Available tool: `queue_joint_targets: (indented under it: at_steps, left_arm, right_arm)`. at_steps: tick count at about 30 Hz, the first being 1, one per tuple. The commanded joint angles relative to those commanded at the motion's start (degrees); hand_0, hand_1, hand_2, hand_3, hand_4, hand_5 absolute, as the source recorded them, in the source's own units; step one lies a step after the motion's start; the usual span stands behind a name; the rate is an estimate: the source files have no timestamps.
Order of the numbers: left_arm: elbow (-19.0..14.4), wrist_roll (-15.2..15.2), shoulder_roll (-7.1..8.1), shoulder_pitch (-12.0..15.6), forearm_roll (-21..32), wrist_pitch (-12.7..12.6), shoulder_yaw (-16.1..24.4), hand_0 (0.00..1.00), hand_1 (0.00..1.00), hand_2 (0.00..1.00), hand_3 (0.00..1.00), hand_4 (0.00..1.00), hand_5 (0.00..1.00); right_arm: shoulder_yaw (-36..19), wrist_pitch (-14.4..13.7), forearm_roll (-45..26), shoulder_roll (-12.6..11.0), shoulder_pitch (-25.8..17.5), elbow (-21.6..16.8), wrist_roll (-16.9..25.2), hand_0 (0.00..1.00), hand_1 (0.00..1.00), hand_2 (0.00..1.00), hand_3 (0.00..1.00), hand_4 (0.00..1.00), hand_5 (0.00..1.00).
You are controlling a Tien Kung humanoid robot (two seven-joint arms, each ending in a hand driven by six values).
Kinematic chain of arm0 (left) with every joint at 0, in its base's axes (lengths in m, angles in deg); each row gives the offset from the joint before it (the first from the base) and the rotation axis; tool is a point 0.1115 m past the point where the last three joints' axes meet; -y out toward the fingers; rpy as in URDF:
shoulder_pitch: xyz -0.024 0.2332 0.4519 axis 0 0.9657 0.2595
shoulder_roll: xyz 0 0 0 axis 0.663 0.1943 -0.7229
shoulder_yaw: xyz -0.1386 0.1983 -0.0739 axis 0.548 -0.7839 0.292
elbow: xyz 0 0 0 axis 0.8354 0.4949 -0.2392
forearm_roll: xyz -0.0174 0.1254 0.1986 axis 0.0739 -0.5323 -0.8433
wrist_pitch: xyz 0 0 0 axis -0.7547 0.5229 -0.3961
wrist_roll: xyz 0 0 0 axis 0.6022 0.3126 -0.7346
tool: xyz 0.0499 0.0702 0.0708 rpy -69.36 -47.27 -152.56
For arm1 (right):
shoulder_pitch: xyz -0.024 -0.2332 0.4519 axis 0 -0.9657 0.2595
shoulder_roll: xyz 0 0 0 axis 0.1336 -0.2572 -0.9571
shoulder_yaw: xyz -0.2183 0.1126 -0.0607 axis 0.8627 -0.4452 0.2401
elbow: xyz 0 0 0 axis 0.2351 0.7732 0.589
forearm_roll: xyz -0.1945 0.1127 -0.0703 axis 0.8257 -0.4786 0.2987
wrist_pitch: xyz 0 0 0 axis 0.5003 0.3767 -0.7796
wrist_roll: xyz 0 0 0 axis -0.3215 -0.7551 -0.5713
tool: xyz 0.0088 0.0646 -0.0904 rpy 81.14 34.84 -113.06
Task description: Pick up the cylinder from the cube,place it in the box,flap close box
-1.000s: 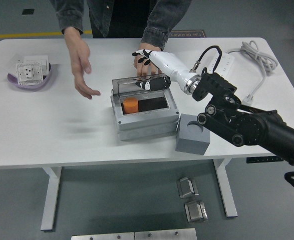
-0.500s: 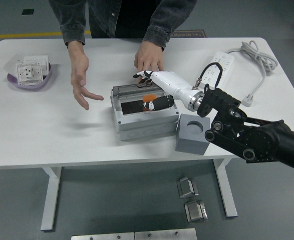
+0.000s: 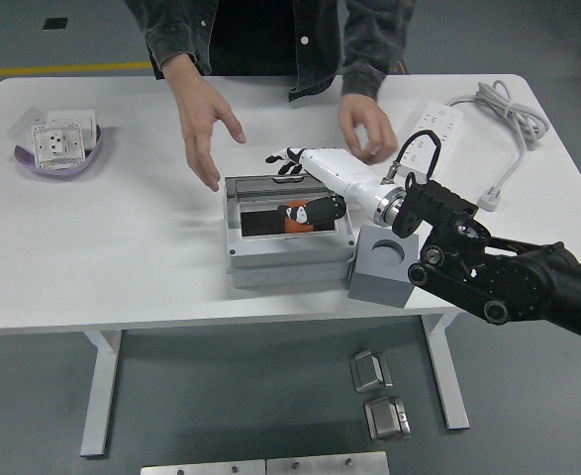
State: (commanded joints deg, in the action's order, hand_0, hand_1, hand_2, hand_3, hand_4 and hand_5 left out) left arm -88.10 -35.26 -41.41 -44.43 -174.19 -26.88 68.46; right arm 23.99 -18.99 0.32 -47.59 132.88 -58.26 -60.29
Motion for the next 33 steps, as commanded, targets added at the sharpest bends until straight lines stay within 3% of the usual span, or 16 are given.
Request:
queue_joint_targets:
  at_steps: [14,33]
  left_arm:
    - [0.0,-0.3,0.01,0.1,0.3,0.0,-0.5,0.684,0.699,0.62,0.733,0.475,0.059]
    - [0.0,-0.4,-0.04,0.1,0.4,0.0,-0.7,0.682,0.696,0.611,0.714,0.459,0.052]
  right_arm:
    - [-3.7,1.3,3.3,-0.7,1.7,0.9,-1.4,0.78,0.677,0.729,0.85,0.708,0.207]
    - [-3.6,1.2,3.5,-0.4,1.9,0.8,-1.6,0.779,0.675,0.729,0.849,0.699,0.198]
